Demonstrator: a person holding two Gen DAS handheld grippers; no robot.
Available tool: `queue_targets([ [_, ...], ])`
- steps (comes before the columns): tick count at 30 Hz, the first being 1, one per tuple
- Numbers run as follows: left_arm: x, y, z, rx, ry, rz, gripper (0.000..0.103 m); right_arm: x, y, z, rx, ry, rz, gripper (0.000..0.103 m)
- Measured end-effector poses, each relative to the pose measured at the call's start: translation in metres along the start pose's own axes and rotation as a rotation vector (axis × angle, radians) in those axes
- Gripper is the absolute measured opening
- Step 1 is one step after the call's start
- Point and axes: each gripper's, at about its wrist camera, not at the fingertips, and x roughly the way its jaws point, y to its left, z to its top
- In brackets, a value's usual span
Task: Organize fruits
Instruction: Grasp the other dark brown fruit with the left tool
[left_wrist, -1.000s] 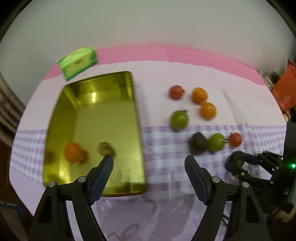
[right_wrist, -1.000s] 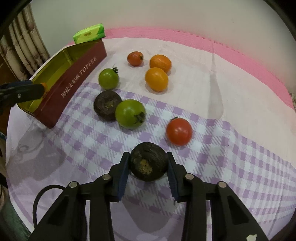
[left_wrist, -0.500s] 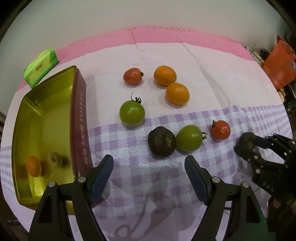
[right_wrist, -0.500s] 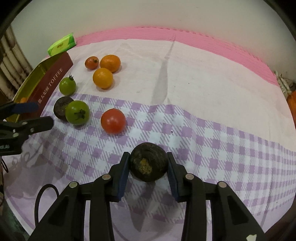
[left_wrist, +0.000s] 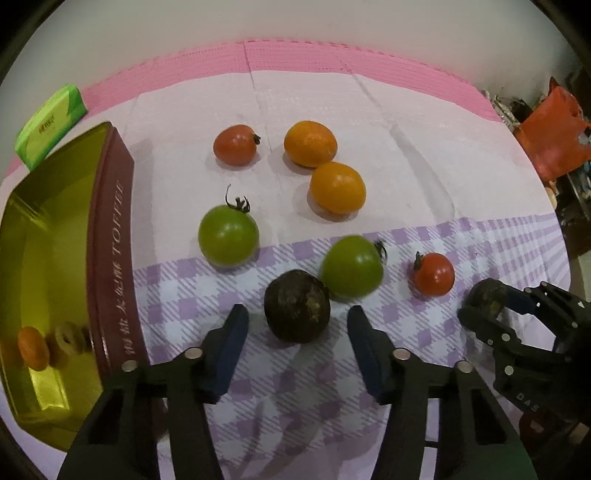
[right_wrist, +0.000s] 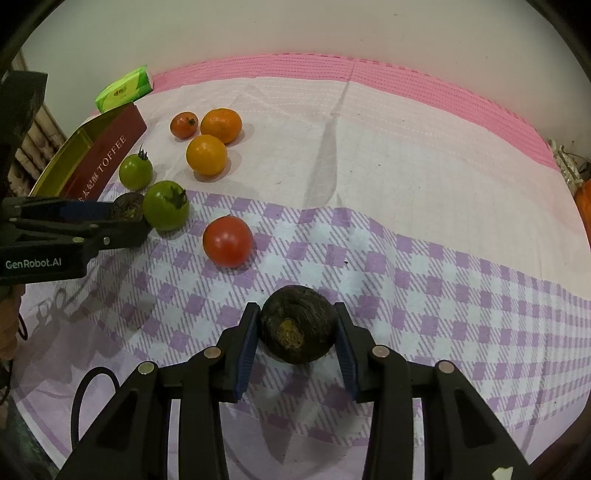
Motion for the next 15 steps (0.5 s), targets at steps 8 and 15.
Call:
queue_targets([
  [8, 0.005, -0.003, 0.007, -0.007, 0.005, 0.023, 0.036, 0.000, 0.001, 0.000, 0.002, 0.001, -0.001, 0.038],
  [15, -0.044, 0.005, 0.013, 0.003, -0.090, 0.044, 0.036, 0.001, 0.000, 0.000, 0.003, 0.001, -0.001, 0.038],
])
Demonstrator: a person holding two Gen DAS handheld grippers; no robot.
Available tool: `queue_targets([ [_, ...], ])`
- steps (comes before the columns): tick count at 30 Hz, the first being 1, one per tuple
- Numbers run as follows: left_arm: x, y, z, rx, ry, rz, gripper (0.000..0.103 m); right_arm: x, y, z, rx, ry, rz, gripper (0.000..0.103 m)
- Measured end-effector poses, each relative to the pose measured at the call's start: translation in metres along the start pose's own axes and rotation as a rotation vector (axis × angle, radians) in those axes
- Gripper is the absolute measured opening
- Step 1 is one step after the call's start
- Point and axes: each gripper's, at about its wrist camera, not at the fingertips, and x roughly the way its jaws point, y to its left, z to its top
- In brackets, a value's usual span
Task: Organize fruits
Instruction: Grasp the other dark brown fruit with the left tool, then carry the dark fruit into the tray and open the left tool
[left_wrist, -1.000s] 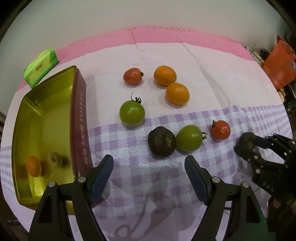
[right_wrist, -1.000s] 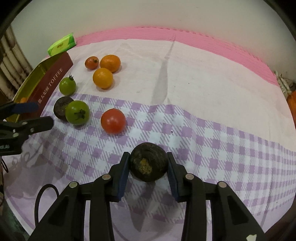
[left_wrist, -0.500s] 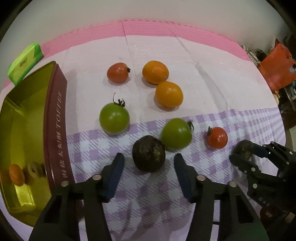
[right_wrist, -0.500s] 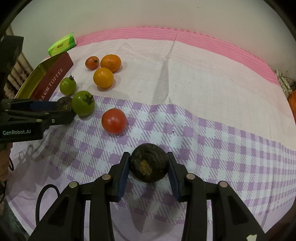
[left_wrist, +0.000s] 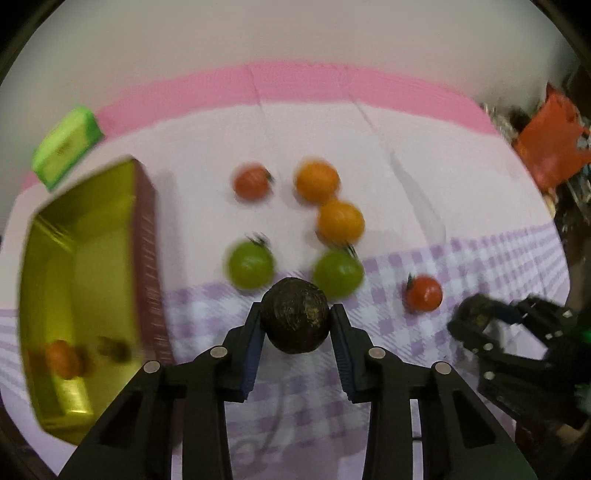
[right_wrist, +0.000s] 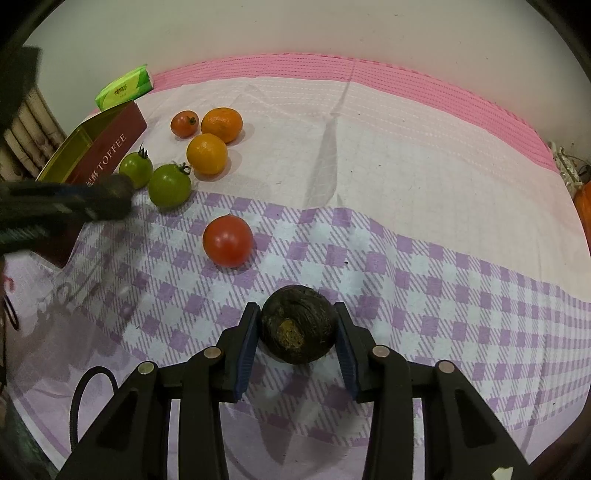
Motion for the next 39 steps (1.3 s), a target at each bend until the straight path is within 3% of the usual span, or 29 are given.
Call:
queue_targets([
  [7, -0.065, 0.079, 0.014, -0.124, -0.112, 0.111, 0.036, 0.001, 0.002, 0.001, -0.001, 0.004, -0.009, 0.038],
  [10, -0.070, 0.116, 0.004, -0.190, -0.082, 0.154, 0.036, 0.001, 0.003, 0.001, -0.004, 0.005, -0.012, 0.038],
  [14, -0.057, 0.146, -0.022, -0.244, 0.011, 0.146, 0.036, 0.001, 0.004, 0.002, -0.004, 0.006, -0.019, 0.038],
  [20, -0.033, 0.155, -0.050, -0.276, 0.096, 0.149, 0.036, 0.003, 0.004, 0.003, -0.003, 0.009, -0.021, 0.038],
  [31, -0.013, 0.161, -0.063, -0.302, 0.162, 0.201, 0.036, 0.003, 0.004, 0.003, -0.008, 0.009, -0.026, 0.038],
  [39, -0.002, 0.163, -0.067, -0.288, 0.168, 0.206, 0.037, 0.002, 0.005, 0.002, -0.009, 0.009, -0.028, 0.038],
])
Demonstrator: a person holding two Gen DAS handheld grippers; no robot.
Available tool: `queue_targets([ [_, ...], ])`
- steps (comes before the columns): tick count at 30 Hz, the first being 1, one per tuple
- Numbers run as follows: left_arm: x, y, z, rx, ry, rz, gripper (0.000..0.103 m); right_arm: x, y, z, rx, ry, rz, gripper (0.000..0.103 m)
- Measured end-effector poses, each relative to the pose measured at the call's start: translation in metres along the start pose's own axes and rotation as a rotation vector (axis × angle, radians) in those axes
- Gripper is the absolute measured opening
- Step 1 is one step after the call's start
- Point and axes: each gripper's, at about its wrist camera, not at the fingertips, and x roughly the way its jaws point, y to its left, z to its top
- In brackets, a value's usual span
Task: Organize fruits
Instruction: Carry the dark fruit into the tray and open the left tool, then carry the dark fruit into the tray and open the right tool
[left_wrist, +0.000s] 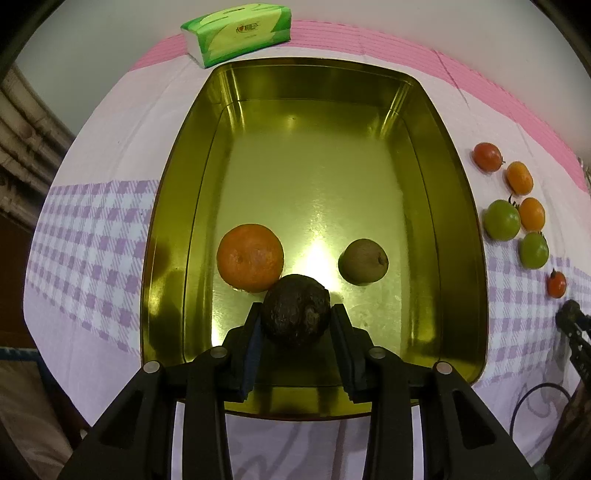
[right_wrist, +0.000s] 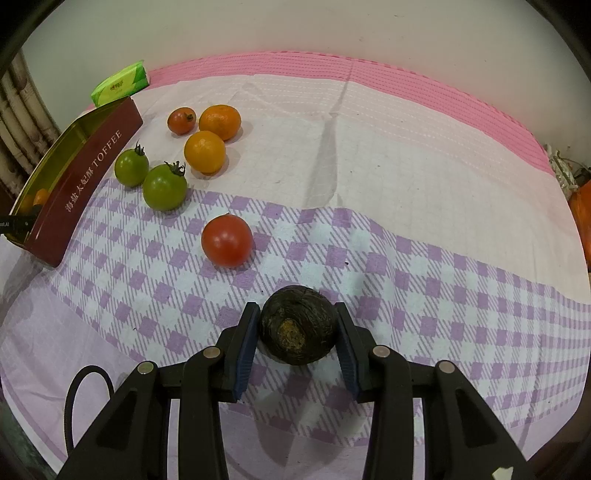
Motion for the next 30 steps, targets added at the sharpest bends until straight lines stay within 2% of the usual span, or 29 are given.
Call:
queue_targets([
  [3, 0.000, 0.007, -0.002, -0.006, -0.005, -0.024, 0.039, 0.000, 0.001, 0.000, -0.002, -0.001, 0.001, 0.037],
  [4, -0.002, 0.008, -0.003, -0.006, -0.011, -0.039, 0.045, 0.000, 0.001, 0.000, -0.003, -0.002, 0.001, 0.037],
  [5, -0.004, 0.009, -0.004, -0.007, -0.019, -0.047, 0.057, 0.000, 0.001, 0.000, -0.002, -0.002, 0.000, 0.036],
  [7, -0.010, 0.010, -0.006, 0.000, -0.047, -0.049, 0.068, -0.001, 0.001, 0.001, -0.002, -0.001, -0.001, 0.036],
  [10, -0.022, 0.011, -0.010, 0.021, -0.087, -0.064, 0.069, -0.003, 0.002, 0.002, -0.002, -0.004, -0.001, 0.036],
  [13, -0.044, 0.016, -0.017, 0.027, -0.179, -0.093, 0.070, -0.011, 0.000, 0.005, 0.011, -0.025, -0.004, 0.036],
  [18, -0.085, 0.030, -0.027, -0.030, -0.346, -0.050, 0.078, -0.036, 0.007, 0.021, -0.008, -0.070, 0.022, 0.036],
  [23, -0.111, 0.065, -0.037, -0.157, -0.434, 0.062, 0.082, -0.056, 0.055, 0.052, -0.116, -0.114, 0.142, 0.036],
  [28, -0.103, 0.097, -0.048, -0.275, -0.409, 0.071, 0.082, -0.057, 0.138, 0.080, -0.246, -0.113, 0.330, 0.036],
  [30, -0.098, 0.107, -0.050, -0.325, -0.411, 0.091, 0.082, -0.053, 0.174, 0.086, -0.312, -0.099, 0.367, 0.036],
])
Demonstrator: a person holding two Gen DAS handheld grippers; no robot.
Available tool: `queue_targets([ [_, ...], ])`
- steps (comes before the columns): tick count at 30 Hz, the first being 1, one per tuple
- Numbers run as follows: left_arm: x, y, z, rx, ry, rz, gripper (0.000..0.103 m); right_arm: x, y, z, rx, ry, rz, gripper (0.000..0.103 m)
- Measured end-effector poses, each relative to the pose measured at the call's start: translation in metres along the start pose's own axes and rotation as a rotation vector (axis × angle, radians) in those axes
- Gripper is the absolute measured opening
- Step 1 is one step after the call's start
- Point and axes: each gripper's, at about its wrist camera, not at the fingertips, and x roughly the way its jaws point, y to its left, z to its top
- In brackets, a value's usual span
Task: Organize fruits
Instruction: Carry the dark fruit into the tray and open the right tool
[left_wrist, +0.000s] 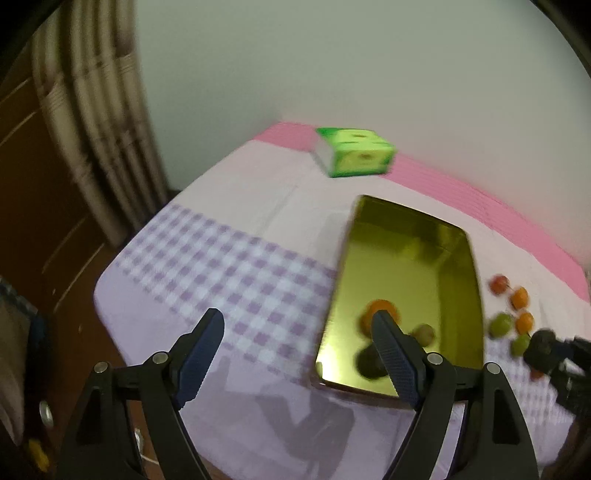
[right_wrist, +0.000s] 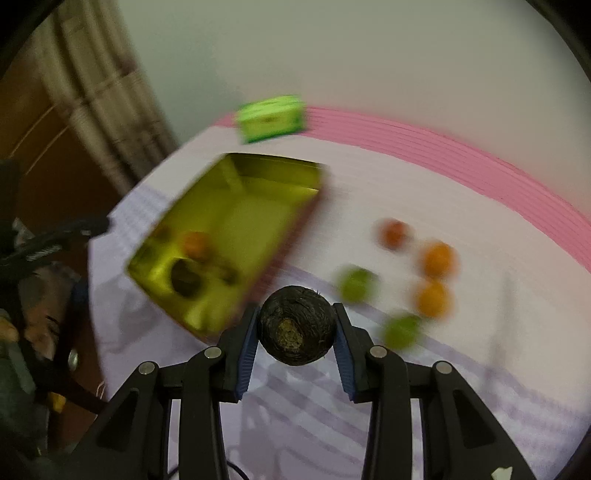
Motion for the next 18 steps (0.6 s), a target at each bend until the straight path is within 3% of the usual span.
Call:
queue_targets([
  [3, 0.010, 0.011, 0.002, -0.058, 0.027, 0.021, 0.082, 0.024, 0.031, 0.013, -0.071, 0.034, 0.035, 0.036],
  [7, 0.013, 0.013, 0.000, -0.046, 0.029, 0.071, 0.082, 0.054, 0.056, 0.016, -0.122, 0.091, 0.035, 0.036],
  [12, 0.017, 0.013, -0.001, -0.038, 0.043, 0.089, 0.082, 0.087, 0.065, 0.019, -0.149, 0.164, -0.002, 0.036],
  [18, 0.022, 0.014, -0.003, -0.052, 0.077, 0.088, 0.082, 0.102, 0.065, 0.019, -0.148, 0.187, -0.017, 0.036],
])
